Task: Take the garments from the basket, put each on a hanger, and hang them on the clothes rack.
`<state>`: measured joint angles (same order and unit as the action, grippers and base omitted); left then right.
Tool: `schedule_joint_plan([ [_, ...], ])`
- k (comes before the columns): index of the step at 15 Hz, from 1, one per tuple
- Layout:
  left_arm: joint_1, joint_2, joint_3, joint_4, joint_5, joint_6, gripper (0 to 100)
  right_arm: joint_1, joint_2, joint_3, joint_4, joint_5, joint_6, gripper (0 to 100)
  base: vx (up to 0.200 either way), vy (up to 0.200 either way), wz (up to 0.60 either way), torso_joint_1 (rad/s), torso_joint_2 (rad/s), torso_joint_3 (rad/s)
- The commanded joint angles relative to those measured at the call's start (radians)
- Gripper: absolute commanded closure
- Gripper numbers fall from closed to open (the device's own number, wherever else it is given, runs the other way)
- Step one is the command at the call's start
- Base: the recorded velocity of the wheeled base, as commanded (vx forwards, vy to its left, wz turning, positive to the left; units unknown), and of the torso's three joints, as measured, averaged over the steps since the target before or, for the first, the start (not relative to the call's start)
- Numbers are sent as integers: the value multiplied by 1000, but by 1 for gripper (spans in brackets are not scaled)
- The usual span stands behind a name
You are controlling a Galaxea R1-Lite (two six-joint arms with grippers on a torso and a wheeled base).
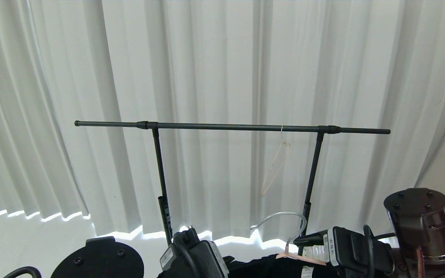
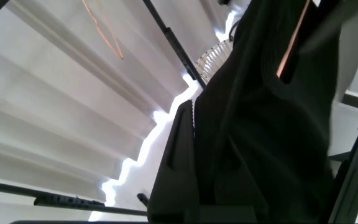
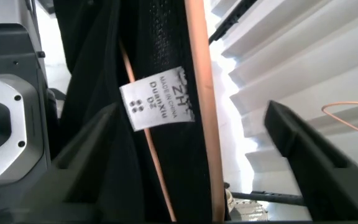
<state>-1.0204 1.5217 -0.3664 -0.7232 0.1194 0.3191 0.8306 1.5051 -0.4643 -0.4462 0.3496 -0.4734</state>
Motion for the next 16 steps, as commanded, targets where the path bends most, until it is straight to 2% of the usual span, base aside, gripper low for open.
schedule_joint_plan([
  [1,0,2,0,-1,0,0,100,1,4,-1,0,0,-1,100,0,0,0,0,0,0],
  [8,0,9,1,-1,2,0,100,1,1,-1,-5,0,2,100,0,0,0,0,0,0],
  [9,0,11,0,-1,3,1,0,1,-2,-1,-5,0,2,100,0,0,0,0,0,0],
  [13,3,14,3,-2,5,-8,0,-8,-32,-1,-5,-6,2,100,0,0,0,0,0,0],
  [16,16,6,14,-7,6,-9,0,-61,-75,4,-5,-6,1,100,0,0,0,0,0,0],
])
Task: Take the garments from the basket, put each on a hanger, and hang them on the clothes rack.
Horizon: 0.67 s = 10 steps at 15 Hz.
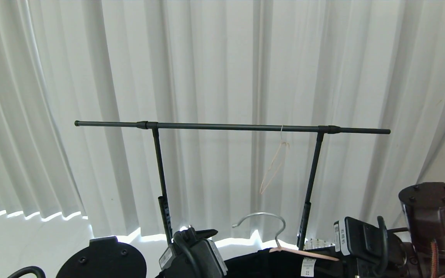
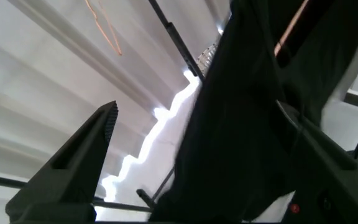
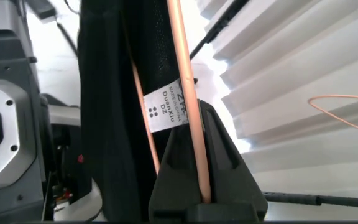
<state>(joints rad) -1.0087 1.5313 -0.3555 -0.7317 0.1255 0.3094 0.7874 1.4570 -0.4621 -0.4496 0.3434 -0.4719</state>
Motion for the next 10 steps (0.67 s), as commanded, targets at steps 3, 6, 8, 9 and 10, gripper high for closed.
schedule_joint_plan([
  [3,50,-10,63,-57,22,-1,0,-76,-63,11,0,8,-2,100,0,0,0,0,0,0],
  [6,128,-30,210,-186,23,1,0,-94,-76,19,-1,9,-2,100,0,0,0,0,0,0],
  [8,171,-30,285,-247,23,-3,0,-105,-81,20,-1,9,-1,100,0,0,0,0,0,0],
  [9,199,-30,302,-252,23,-13,0,-105,-87,20,-1,8,-1,100,0,0,0,0,0,0],
  [10,217,-31,306,-252,23,-30,0,-109,-93,20,-1,8,1,100,0,0,0,0,0,0],
])
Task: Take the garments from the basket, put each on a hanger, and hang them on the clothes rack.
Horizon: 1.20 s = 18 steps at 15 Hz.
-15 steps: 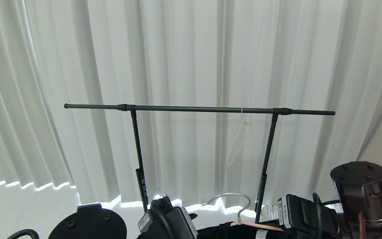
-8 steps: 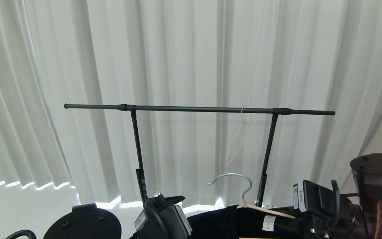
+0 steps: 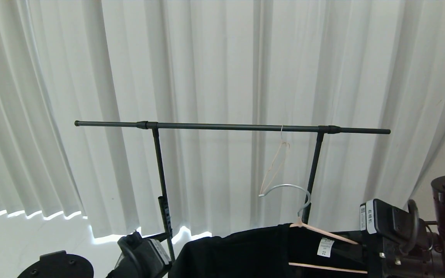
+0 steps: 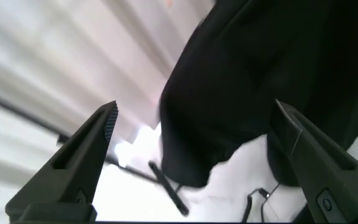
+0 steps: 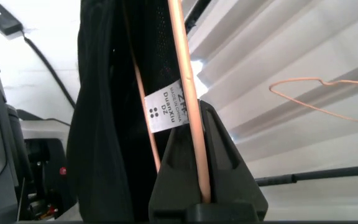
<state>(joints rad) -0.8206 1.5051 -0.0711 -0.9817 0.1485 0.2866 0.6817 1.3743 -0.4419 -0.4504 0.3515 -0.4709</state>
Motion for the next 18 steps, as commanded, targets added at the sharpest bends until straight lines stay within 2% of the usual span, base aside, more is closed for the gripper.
schedule_joint_plan([
  [1,55,-3,25,-2,0,-27,0,-13,-20,0,-1,1,0,100,0,0,0,0,0,0],
  [4,129,24,30,-2,-6,-66,0,-13,-57,0,-1,4,0,100,0,0,0,0,0,0],
  [6,141,52,47,-2,-6,-80,0,-11,-73,0,1,35,-3,100,0,0,0,0,0,0],
  [9,147,84,53,-2,-6,-103,0,4,-100,0,1,40,-5,100,0,0,0,0,0,0],
  [10,149,90,48,-2,-6,-109,100,13,-107,3,4,40,-5,100,0,0,0,0,0,0],
  [13,158,92,54,-2,0,-115,100,15,-109,22,3,30,-2,100,0,0,0,0,0,0],
  [15,206,87,66,-2,0,-113,100,-14,-115,35,1,29,-2,100,0,0,0,0,0,0],
  [18,334,58,70,-2,16,-115,100,-82,-144,55,1,30,5,100,0,0,0,0,0,0],
])
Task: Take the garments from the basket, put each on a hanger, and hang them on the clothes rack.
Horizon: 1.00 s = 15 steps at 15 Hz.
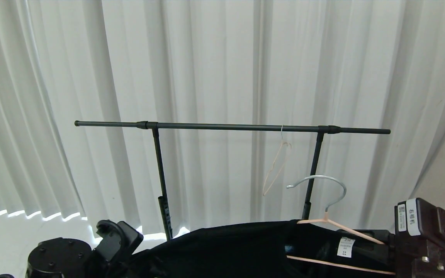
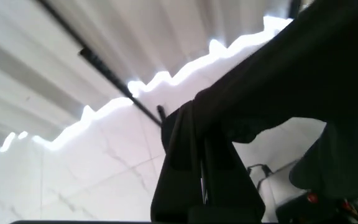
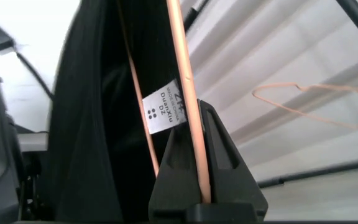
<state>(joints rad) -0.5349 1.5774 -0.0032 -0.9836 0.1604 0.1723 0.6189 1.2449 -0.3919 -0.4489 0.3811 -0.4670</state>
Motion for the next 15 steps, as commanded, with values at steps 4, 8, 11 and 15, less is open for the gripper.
schedule_joint_plan([
  [4,58,-24,-6,-15,5,7,100,-25,-15,4,-2,-2,19,100,0,0,0,0,0,0],
  [8,56,-33,-3,-75,8,6,0,-54,-15,5,-2,-8,19,100,0,0,0,0,0,0],
  [11,58,-57,0,-130,5,-2,0,-93,-15,5,-2,-39,19,100,0,0,0,0,0,0],
  [15,81,-131,2,-133,22,-50,0,-150,-13,19,1,-70,19,100,0,0,0,0,0,0],
])
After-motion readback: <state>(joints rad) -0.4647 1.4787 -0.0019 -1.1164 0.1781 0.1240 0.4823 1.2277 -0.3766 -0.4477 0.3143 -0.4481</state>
